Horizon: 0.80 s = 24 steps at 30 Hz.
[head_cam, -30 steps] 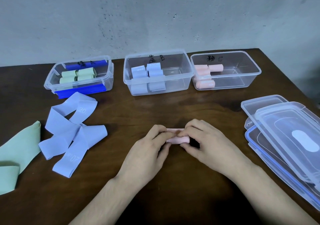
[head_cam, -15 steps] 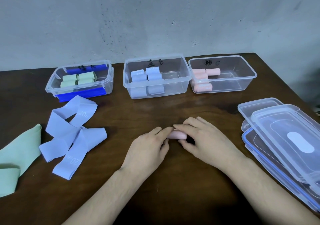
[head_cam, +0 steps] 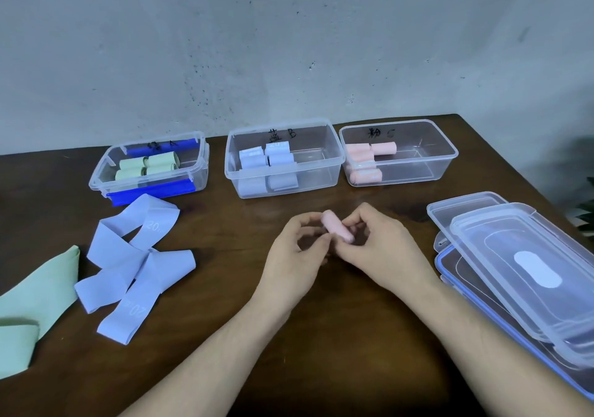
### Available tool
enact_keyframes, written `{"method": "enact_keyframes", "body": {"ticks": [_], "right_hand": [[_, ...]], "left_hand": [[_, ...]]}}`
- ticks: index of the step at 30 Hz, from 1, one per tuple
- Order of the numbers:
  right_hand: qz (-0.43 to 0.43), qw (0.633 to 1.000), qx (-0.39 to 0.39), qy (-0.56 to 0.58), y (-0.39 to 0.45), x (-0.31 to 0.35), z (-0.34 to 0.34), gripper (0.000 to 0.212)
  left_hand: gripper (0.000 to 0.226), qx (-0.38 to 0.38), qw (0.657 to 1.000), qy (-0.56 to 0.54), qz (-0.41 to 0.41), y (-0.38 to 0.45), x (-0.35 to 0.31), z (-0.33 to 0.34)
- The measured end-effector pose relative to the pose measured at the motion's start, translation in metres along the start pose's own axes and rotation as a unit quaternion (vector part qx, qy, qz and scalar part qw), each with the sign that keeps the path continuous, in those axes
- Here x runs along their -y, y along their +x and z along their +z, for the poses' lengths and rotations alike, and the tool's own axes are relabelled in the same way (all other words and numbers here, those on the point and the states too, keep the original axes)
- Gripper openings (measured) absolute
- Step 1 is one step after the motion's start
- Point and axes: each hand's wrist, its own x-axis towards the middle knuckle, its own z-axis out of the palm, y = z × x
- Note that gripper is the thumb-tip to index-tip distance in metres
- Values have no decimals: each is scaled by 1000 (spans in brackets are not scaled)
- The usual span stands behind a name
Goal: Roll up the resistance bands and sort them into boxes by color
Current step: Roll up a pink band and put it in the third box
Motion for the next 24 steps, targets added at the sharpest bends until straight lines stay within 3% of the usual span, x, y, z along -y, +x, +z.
{"method": "enact_keyframes", "body": {"ticks": [5,13,18,20,24], "right_hand": [[38,997,-8,65,-3,3,-9,28],[-18,989,-46,137,0,-14,-48,20],[-141,986,-88,4,28,-37,-87,23],[-183,979,-67,-59,43,-44,-103,31],[-221,964,-38,-139,76,-51,-133,26]], "left_hand": [[24,-18,994,-103,-26,6,-16,23],[27,4,996,-86,4,32,-39,37],[46,73,997,0,39,57,-67,46],[44,87,994,30,61,67,-80,50],[46,92,988,76,100,87,-105,63]]}}
